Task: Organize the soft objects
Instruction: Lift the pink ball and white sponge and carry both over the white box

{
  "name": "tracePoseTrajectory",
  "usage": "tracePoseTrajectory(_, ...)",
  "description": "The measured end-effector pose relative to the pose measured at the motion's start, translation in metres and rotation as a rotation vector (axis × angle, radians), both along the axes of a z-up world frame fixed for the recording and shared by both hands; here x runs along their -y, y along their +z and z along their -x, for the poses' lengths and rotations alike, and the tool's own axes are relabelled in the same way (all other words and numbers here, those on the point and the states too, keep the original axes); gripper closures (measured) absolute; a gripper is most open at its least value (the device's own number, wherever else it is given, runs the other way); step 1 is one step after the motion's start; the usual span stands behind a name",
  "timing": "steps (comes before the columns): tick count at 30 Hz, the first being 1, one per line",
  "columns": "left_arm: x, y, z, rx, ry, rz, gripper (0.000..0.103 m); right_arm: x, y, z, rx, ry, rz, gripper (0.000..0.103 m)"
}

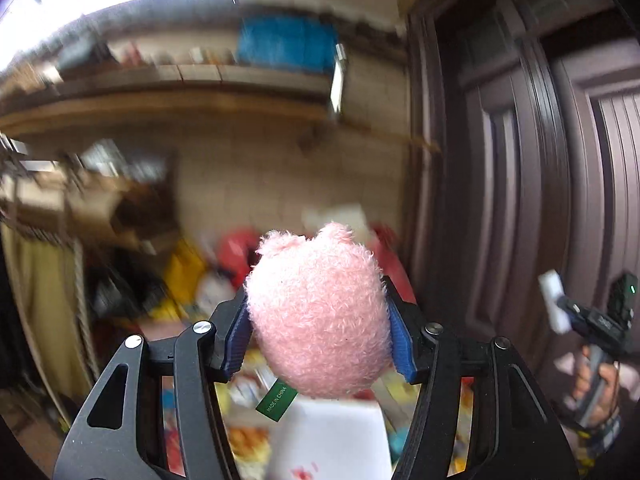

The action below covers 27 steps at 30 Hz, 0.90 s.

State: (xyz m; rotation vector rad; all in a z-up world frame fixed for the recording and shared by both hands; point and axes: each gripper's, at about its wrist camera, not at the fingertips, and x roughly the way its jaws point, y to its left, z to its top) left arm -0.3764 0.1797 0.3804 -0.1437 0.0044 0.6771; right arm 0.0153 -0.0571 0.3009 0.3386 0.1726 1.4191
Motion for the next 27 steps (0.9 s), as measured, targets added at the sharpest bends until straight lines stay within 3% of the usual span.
tracePoseTrajectory(5, -0.018, -0.105, -0.077, -0.144, -0.059, 0.113, 0.045, -0.042, -0.058, 0.012, -0.006, 0.014, 0.145, 0.051)
tracePoseTrajectory(8, -0.025, -0.187, -0.13, -0.239, -0.065, 0.209, 0.045, -0.071, -0.106, 0.02, -0.029, 0.029, 0.245, 0.051)
tracePoseTrajectory(12, -0.025, -0.265, -0.182, -0.334, -0.092, 0.332, 0.045, -0.106, -0.17, 0.029, -0.04, 0.017, 0.38, 0.051)
tracePoseTrajectory(14, -0.021, -0.286, -0.202, -0.393, -0.093, 0.335, 0.045, -0.121, -0.198, 0.03, -0.061, 0.023, 0.451, 0.051)
tracePoseTrajectory(18, -0.016, -0.305, -0.224, -0.484, -0.031, 0.245, 0.045, -0.14, -0.227, 0.029, -0.087, 0.03, 0.546, 0.051)
tracePoseTrajectory(27, -0.067, -0.315, -0.229, -0.509, 0.04, 0.34, 0.045, -0.167, -0.233, 0.027, -0.084, 0.032, 0.589, 0.051)
